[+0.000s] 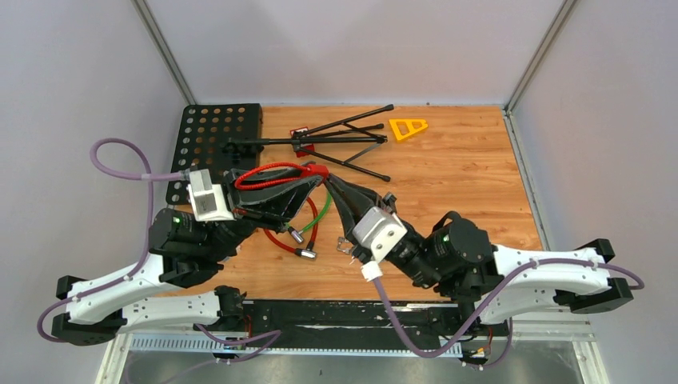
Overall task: Lock with the key
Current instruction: Lock the lock.
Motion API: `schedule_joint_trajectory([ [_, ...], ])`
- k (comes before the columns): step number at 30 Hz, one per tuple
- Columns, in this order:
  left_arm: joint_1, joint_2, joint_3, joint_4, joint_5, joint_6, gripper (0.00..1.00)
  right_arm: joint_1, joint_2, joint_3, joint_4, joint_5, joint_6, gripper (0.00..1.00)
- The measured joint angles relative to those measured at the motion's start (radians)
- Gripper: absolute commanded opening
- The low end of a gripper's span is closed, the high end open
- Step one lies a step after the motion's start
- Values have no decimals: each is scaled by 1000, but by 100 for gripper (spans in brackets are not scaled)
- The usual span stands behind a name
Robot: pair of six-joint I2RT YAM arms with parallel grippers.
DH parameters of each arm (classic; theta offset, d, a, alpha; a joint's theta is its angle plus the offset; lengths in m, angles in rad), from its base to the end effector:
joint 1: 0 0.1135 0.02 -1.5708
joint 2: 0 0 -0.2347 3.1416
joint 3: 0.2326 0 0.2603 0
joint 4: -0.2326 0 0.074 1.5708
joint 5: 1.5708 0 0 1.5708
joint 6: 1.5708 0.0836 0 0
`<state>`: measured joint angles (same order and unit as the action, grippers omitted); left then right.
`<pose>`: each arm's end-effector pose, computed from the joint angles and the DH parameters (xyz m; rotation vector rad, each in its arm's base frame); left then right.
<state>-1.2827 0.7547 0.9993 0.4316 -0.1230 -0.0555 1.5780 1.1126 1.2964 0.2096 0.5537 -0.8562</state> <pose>0.0674 -0.1914 0.4921 0.4489 0.8499 -1.1867 0.0419 0.2886 0.4849 -0.9052 0.8536 0.3011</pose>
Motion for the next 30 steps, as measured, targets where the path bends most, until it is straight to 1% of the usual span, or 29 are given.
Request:
schedule_joint_trajectory([
  [5,0,0,-10,10,-10,-16,0,57,40,-75,220,111,-258,0],
  [12,0,0,-24,26,-22,-36,0,88,91,-142,452,169,-538,0],
  [14,0,0,-24,30,-23,-39,0,91,103,-148,496,174,-586,1],
  [16,0,0,-24,32,-25,-44,0,96,111,-149,518,182,-614,17],
  [17,0,-1,-24,31,-24,-46,0,101,110,-146,511,190,-608,27],
  [19,0,-4,-27,29,-19,-50,0,108,91,-121,426,198,-535,39],
  [21,-1,-14,-30,25,-9,-54,0,107,49,-64,252,166,-405,50],
  [22,-5,-19,-30,31,8,-60,0,103,16,-19,134,126,-314,53],
  [24,-14,-23,-30,41,45,-71,0,101,-44,37,-38,36,-155,56],
  [25,-19,-23,-30,40,58,-72,0,101,-64,53,-94,4,-101,56],
  [26,-20,-24,-34,31,69,-74,0,101,-94,99,-197,-62,1,56],
  [27,-20,-24,-37,29,72,-74,0,101,-96,105,-208,-69,13,56],
  [30,-20,-25,-50,8,88,-73,0,86,-107,169,-320,-140,131,56],
])
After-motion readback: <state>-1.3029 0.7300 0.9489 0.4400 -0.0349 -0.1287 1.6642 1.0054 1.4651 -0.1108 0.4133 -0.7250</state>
